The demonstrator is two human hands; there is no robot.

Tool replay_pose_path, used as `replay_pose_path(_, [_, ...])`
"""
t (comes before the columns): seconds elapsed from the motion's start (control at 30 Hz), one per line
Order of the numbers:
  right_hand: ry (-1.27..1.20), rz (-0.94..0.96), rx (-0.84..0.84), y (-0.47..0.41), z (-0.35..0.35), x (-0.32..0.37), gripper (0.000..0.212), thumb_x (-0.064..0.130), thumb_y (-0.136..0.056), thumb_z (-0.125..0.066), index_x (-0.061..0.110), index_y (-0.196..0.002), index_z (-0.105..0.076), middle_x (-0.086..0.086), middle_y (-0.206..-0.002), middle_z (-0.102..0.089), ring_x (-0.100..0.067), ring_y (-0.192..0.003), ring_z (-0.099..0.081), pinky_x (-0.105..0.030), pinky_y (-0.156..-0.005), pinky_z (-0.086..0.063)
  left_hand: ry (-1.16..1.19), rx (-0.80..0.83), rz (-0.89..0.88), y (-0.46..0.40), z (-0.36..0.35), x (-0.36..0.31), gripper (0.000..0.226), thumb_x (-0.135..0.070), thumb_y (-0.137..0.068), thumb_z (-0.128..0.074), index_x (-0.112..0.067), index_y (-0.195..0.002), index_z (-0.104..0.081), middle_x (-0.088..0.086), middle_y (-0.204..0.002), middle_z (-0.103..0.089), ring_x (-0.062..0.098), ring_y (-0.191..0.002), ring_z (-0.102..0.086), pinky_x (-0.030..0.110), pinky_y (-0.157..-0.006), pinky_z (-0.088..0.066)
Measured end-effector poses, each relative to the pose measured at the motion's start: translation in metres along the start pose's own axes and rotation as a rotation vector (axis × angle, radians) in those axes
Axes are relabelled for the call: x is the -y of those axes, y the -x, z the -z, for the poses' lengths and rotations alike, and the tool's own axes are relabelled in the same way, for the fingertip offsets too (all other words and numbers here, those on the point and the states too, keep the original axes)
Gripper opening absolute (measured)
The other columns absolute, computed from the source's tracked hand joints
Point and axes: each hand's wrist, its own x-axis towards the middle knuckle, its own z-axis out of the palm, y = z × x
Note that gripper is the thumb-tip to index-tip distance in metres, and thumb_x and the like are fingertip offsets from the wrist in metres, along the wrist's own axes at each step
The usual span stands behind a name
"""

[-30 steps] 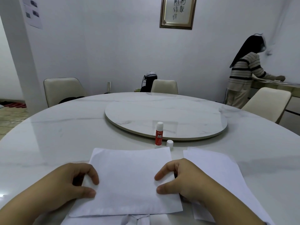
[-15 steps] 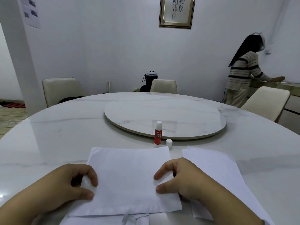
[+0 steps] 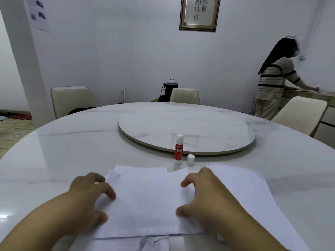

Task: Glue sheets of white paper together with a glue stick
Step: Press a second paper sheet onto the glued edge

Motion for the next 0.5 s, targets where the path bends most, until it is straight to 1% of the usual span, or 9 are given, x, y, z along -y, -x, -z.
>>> replay_pose_path(0.03, [0.036,0.028,-0.036,0.000,0.000,-0.001,0.058,0.042,-0.065,-0.079,0.035,-0.116,-0.055,0.010,-0.114,-0.036,-0.010,-0.112,-0.045,-0.022,-0.088,-0.042,-0.037,0.018,0.010,-0.001,0.004,-0.004,0.029,-0.035,-0.084,-0.061,-0.050,-0.099,-0.041,-0.012,-0.145,-0.015,0.012,-0.139,-0.011,0.024,-0.107,-0.028])
replay_pose_path(0.1, [0.023,0.114,-0.125,-0.004,-0.005,0.002,0.046,0.041,-0.078,-0.070,0.033,-0.120,-0.055,0.011,-0.119,-0.036,-0.011,-0.121,-0.038,-0.023,-0.097,-0.036,-0.087,-0.031,-0.001,-0.007,0.007,-0.014,0.025,-0.029,-0.090,-0.052,-0.042,-0.110,-0.045,-0.007,-0.150,-0.011,0.016,-0.141,-0.008,0.025,-0.108,-0.029])
replay_pose_path(0.17, [0.006,0.191,-0.170,-0.012,-0.017,0.008,0.037,0.033,-0.093,-0.050,0.028,-0.130,-0.051,0.010,-0.135,-0.038,-0.014,-0.130,-0.035,-0.025,-0.105,-0.030,-0.056,-0.178,-0.018,-0.019,-0.002,-0.028,0.026,-0.026,-0.096,-0.038,-0.028,-0.120,-0.048,-0.002,-0.144,-0.026,0.019,-0.138,-0.020,0.025,-0.106,-0.029])
replay_pose_path(0.2, [0.027,0.217,-0.151,-0.016,-0.026,0.011,0.041,0.031,-0.097,-0.040,0.025,-0.137,-0.045,0.007,-0.146,-0.034,-0.016,-0.137,-0.029,-0.026,-0.111,-0.024,-0.015,-0.235,-0.014,-0.023,-0.009,-0.035,0.036,-0.033,-0.097,-0.029,-0.021,-0.126,-0.046,0.001,-0.142,-0.032,0.020,-0.137,-0.025,0.025,-0.106,-0.026])
replay_pose_path(0.23, [0.061,0.230,-0.104,-0.019,-0.034,0.013,0.047,0.030,-0.099,-0.033,0.022,-0.145,-0.035,0.004,-0.156,-0.024,-0.016,-0.143,-0.021,-0.028,-0.116,-0.016,0.033,-0.265,-0.023,-0.025,-0.017,-0.042,0.054,-0.043,-0.094,-0.018,-0.016,-0.136,-0.039,0.002,-0.147,-0.030,0.020,-0.140,-0.022,0.024,-0.110,-0.021])
replay_pose_path(0.3, [0.148,0.209,0.018,-0.021,-0.047,0.013,0.054,0.033,-0.101,-0.022,0.019,-0.153,-0.014,0.003,-0.163,-0.004,-0.013,-0.149,-0.003,-0.029,-0.119,-0.002,-0.007,-0.203,-0.078,-0.026,-0.039,-0.049,0.086,-0.056,-0.077,0.007,-0.016,-0.150,-0.014,-0.002,-0.160,-0.007,0.013,-0.147,-0.003,0.023,-0.116,-0.001])
replay_pose_path(0.37, [0.198,0.172,0.091,-0.023,-0.052,0.010,0.057,0.037,-0.101,-0.017,0.020,-0.154,-0.003,0.004,-0.163,0.005,-0.010,-0.149,0.004,-0.029,-0.118,0.005,-0.074,-0.088,-0.061,-0.024,-0.049,-0.045,0.081,-0.056,-0.079,0.008,-0.020,-0.151,0.003,-0.006,-0.160,0.010,0.010,-0.146,0.010,0.029,-0.118,0.007])
replay_pose_path(0.43, [0.224,0.147,0.105,-0.023,-0.053,0.007,0.059,0.040,-0.100,-0.015,0.020,-0.154,0.001,0.003,-0.163,0.009,-0.010,-0.148,0.007,-0.028,-0.117,0.006,-0.090,-0.040,-0.045,-0.022,-0.048,-0.042,0.080,-0.054,-0.078,0.003,-0.021,-0.150,0.008,-0.007,-0.159,0.014,0.009,-0.146,0.013,0.032,-0.119,0.007])
replay_pose_path(0.5, [0.238,0.129,0.107,-0.024,-0.053,0.007,0.060,0.041,-0.100,-0.014,0.020,-0.153,0.004,0.003,-0.162,0.011,-0.010,-0.148,0.008,-0.028,-0.117,0.007,-0.105,-0.043,-0.045,-0.022,-0.047,-0.043,0.087,-0.059,-0.071,0.009,-0.022,-0.150,0.009,-0.007,-0.159,0.015,0.009,-0.146,0.013,0.032,-0.119,0.007])
